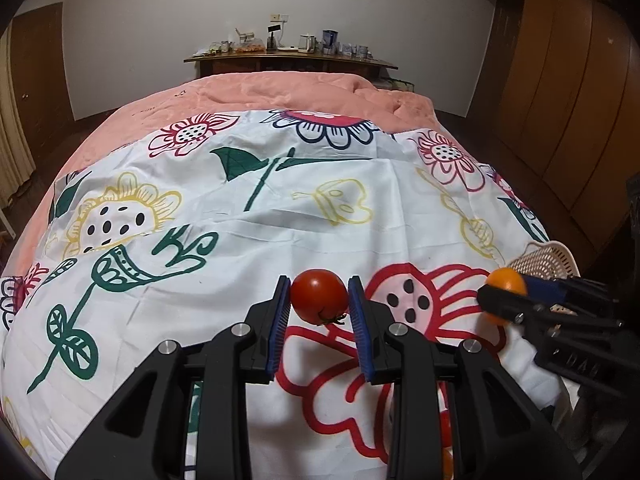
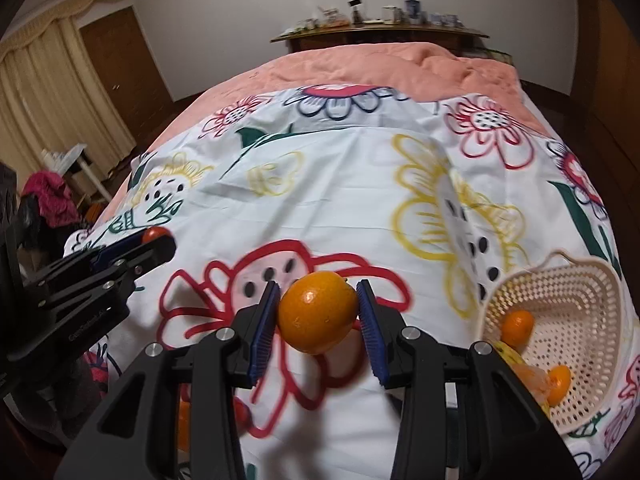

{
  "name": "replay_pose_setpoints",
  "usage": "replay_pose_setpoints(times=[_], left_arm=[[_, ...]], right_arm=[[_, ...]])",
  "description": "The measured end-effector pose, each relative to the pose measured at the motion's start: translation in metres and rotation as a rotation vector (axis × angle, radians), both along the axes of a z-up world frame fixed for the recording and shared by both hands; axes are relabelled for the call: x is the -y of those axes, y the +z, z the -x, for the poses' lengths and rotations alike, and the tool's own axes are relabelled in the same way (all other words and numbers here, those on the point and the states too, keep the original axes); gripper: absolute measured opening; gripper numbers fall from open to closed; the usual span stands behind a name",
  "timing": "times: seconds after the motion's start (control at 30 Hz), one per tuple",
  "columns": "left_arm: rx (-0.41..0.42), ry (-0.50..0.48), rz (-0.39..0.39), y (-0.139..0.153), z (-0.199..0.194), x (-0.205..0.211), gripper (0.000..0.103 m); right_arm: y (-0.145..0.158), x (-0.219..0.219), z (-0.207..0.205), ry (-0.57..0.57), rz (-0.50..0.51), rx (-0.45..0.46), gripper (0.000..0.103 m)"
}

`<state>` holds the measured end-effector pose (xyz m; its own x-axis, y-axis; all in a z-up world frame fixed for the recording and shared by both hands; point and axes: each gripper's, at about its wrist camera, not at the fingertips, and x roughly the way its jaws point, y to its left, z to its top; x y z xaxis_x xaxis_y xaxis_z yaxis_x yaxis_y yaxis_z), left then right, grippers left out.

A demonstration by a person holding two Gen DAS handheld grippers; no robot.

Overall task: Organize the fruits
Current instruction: 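Carry the orange into the basket and open the right gripper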

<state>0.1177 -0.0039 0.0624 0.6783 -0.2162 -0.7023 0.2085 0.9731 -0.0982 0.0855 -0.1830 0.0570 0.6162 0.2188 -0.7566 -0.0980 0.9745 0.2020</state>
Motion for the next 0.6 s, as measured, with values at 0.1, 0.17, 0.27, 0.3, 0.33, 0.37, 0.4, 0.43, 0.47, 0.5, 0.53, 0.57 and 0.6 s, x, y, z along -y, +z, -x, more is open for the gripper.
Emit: replay_pose_setpoints(times=[0.1, 0.17, 0.27, 0.3, 0.33, 0.37, 0.4, 0.43, 0.47, 0.5, 0.53, 0.57, 0.6], left_arm=[[0.001, -0.011, -0.007, 0.001, 0.002, 0.006, 0.03], [0.001, -0.019, -0.012, 0.001, 0.004, 0.011, 0.03], [-0.001, -0.03, -0.019, 0.001, 0.006, 0.016, 0.03], [-0.003, -0.034, -0.021, 0.001, 0.007, 0.019, 0.03], [-0.005, -0.038, -0.022, 0.001, 0.008, 0.021, 0.03], [-0.006, -0.042, -0.024, 0.0, 0.009, 0.022, 0.03], [-0.008, -0.047, -0.027, 0.0, 0.01, 0.025, 0.03], [-0.009, -0.051, -0.028, -0.001, 0.01, 0.027, 0.03], [-0.011, -0.056, -0.03, -0.001, 0.011, 0.03, 0.03], [-0.011, -0.06, -0.032, -0.001, 0.012, 0.031, 0.03], [-0.011, -0.064, -0.034, -0.001, 0.013, 0.034, 0.03], [-0.011, -0.067, -0.036, 0.0, 0.013, 0.035, 0.03], [-0.011, -0.071, -0.039, 0.0, 0.014, 0.038, 0.03]], right_arm=[[0.001, 0.017, 0.005, -0.037, -0.013, 0.004, 0.04], [0.0, 0.027, 0.008, -0.057, -0.019, 0.007, 0.04], [0.0, 0.047, 0.015, -0.099, -0.028, 0.009, 0.04], [-0.001, 0.053, 0.018, -0.113, -0.03, 0.01, 0.04], [-0.001, 0.058, 0.02, -0.125, -0.032, 0.01, 0.04], [-0.002, 0.064, 0.022, -0.139, -0.035, 0.009, 0.04], [-0.003, 0.072, 0.025, -0.158, -0.039, 0.009, 0.04], [-0.003, 0.079, 0.027, -0.172, -0.042, 0.008, 0.04], [-0.004, 0.085, 0.029, -0.186, -0.045, 0.008, 0.04], [-0.004, 0.093, 0.032, -0.205, -0.047, 0.009, 0.04], [-0.004, 0.099, 0.034, -0.218, -0.047, 0.009, 0.04], [-0.005, 0.105, 0.036, -0.233, -0.047, 0.01, 0.04], [-0.006, 0.114, 0.039, -0.253, -0.05, 0.008, 0.04]])
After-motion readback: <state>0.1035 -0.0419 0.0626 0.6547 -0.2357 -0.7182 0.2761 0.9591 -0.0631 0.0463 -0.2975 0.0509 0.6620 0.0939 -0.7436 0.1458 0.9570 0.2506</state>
